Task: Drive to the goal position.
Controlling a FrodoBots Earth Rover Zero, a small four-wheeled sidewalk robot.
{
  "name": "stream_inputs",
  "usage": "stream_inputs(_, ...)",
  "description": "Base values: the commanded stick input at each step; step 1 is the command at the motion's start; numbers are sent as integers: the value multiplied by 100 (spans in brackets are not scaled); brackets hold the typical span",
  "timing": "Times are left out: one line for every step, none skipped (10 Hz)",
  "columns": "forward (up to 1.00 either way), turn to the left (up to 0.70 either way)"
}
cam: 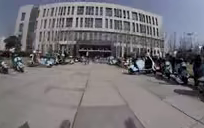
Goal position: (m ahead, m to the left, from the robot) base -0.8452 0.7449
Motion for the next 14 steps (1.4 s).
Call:
stream_inputs(100, 0)
stream_inputs(100, 0)
stream_inputs(100, 0)
stream_inputs(100, 13)
stream_inputs(100, 29)
stream_inputs(100, 39)
stream_inputs(100, 0)
stream_inputs(100, 0)
stream_inputs(100, 0)
stream_inputs(100, 0)
stream_inputs(100, 0)
stream_inputs(100, 0)
stream_inputs(100, 0)
stream_inputs(100, 0)
